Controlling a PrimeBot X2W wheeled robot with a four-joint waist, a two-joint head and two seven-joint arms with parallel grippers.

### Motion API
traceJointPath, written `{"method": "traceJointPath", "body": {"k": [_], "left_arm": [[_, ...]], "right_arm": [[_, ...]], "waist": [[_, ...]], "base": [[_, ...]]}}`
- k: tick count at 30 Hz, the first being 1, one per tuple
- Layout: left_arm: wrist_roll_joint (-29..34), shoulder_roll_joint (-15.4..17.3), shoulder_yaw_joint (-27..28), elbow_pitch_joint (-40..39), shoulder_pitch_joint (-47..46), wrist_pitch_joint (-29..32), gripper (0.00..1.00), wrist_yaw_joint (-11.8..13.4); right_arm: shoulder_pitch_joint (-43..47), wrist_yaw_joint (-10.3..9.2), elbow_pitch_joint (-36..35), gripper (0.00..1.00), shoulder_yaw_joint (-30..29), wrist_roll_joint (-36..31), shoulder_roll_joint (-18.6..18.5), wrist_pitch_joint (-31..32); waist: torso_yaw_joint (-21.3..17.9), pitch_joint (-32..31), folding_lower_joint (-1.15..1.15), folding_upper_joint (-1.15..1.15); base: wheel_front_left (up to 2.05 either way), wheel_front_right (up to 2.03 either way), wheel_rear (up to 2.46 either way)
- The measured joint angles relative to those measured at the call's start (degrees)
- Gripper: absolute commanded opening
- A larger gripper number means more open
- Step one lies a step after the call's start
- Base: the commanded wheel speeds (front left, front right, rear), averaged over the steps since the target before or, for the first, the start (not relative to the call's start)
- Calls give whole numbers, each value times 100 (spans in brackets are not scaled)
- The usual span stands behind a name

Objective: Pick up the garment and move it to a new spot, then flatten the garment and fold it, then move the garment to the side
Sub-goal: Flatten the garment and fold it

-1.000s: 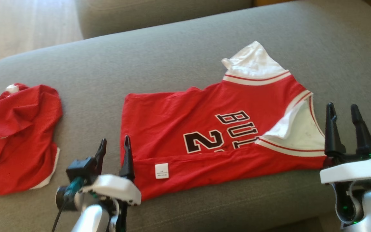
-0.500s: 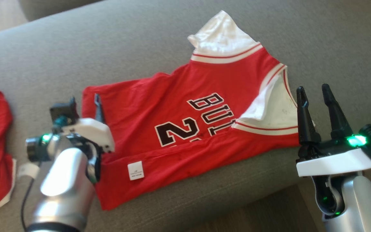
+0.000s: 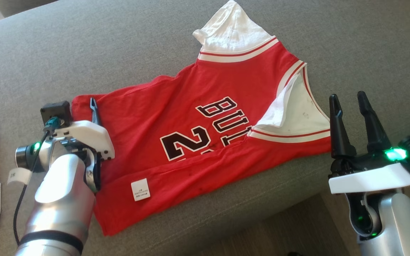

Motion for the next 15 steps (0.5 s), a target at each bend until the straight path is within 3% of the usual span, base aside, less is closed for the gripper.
{"method": "traceJointPath", "body": {"k": [7, 8, 9, 10, 15], "left_arm": [[51, -3, 42, 76, -81, 0, 100, -51], [51, -3, 43, 102, -81, 0, 78, -77], [51, -4, 46, 130, -81, 0, 23, -101], [51, -4, 49, 149, -81, 0, 0, -105], [51, -20, 92, 110, -87, 0, 0, -149]], "right_arm": [[-29, 0, 15, 100, -18, -1, 26, 0], [-31, 0, 20, 100, -18, -1, 27, 0], [-34, 0, 23, 100, -18, -1, 29, 0], [-34, 0, 25, 100, -19, -2, 30, 0], [-37, 0, 48, 100, -42, -44, 35, 0]], "waist": [[41, 0, 0, 0], [42, 3, 0, 0], [44, 7, 0, 0], [46, 11, 0, 0], [67, 19, 0, 0]], "base": [[0, 0, 0], [0, 0, 0], [0, 0, 0], [0, 0, 0], [0, 0, 0]]}}
